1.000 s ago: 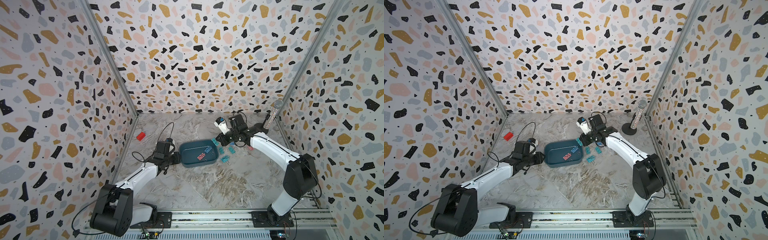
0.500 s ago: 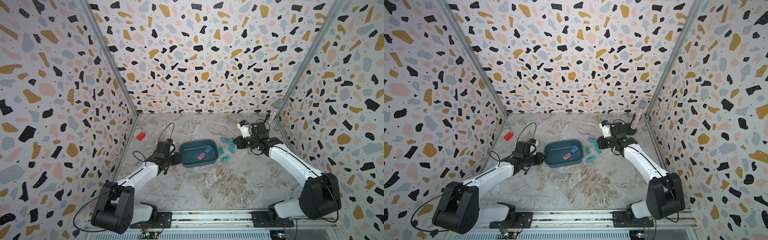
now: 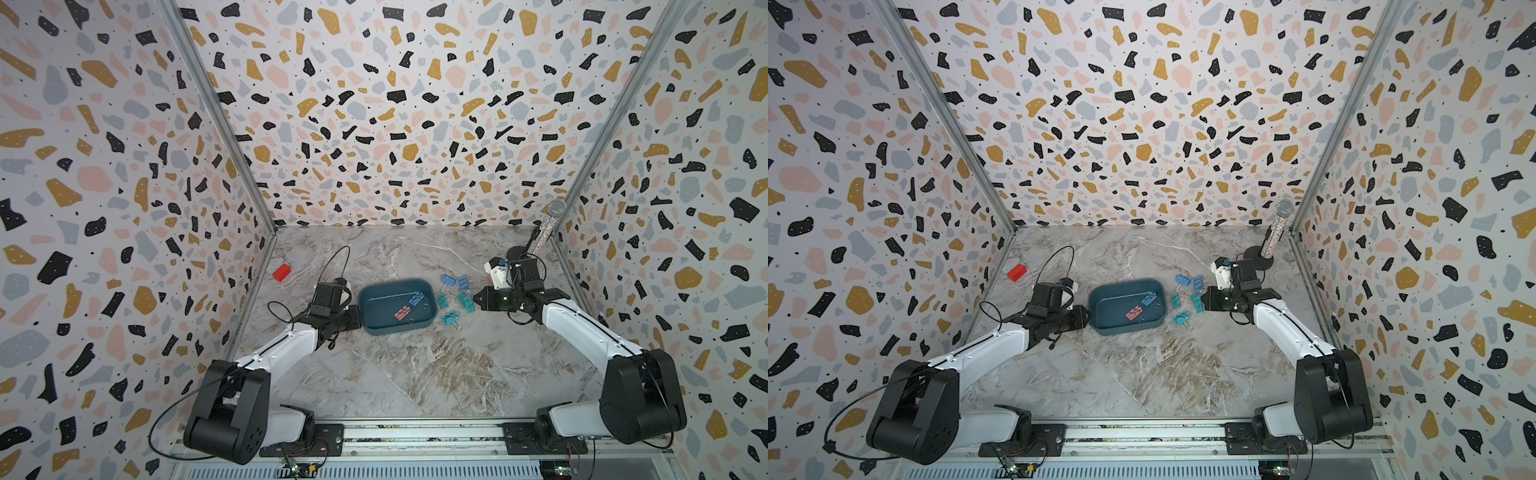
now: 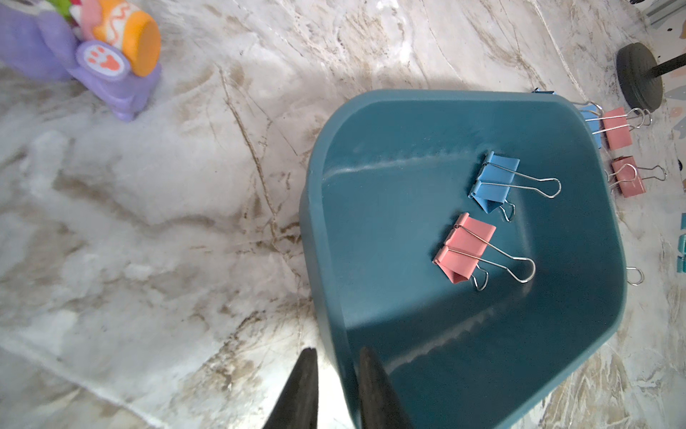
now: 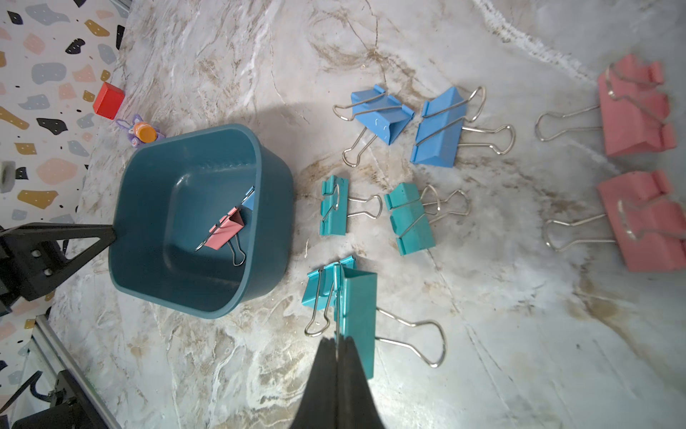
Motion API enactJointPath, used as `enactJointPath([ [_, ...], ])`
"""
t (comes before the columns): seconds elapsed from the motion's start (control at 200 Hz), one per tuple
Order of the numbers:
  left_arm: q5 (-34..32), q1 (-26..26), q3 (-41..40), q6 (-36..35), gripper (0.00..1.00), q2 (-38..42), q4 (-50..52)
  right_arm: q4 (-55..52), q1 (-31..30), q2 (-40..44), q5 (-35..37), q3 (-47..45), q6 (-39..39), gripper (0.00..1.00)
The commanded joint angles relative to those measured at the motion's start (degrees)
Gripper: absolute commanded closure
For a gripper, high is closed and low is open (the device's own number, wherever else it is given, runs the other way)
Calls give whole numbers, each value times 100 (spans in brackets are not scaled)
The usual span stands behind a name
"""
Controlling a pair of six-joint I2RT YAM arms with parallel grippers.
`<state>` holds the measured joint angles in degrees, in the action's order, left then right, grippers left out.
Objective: Take out the binder clips from the storage box
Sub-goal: Place the binder clip at the center of the board.
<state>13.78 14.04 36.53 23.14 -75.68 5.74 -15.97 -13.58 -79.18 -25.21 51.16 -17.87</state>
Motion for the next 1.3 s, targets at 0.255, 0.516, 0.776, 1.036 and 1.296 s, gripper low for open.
enactJointPath([
  [0.255,-130,20,73,-117,79,-60,6,160,62,-16,-265,-206,-106,99],
  [0.516,-121,19,73,-125,79,-60,6,162,149,-233,-239,-272,-137,100],
  [0.776,-137,20,64,-145,79,-52,15,351,233,-522,-326,-381,-222,99],
  [1.036,-121,16,62,-151,79,-59,24,520,302,-751,-401,-455,-226,99],
  [1.296,-121,27,56,-143,79,-52,24,630,374,-971,-520,-442,-266,99],
])
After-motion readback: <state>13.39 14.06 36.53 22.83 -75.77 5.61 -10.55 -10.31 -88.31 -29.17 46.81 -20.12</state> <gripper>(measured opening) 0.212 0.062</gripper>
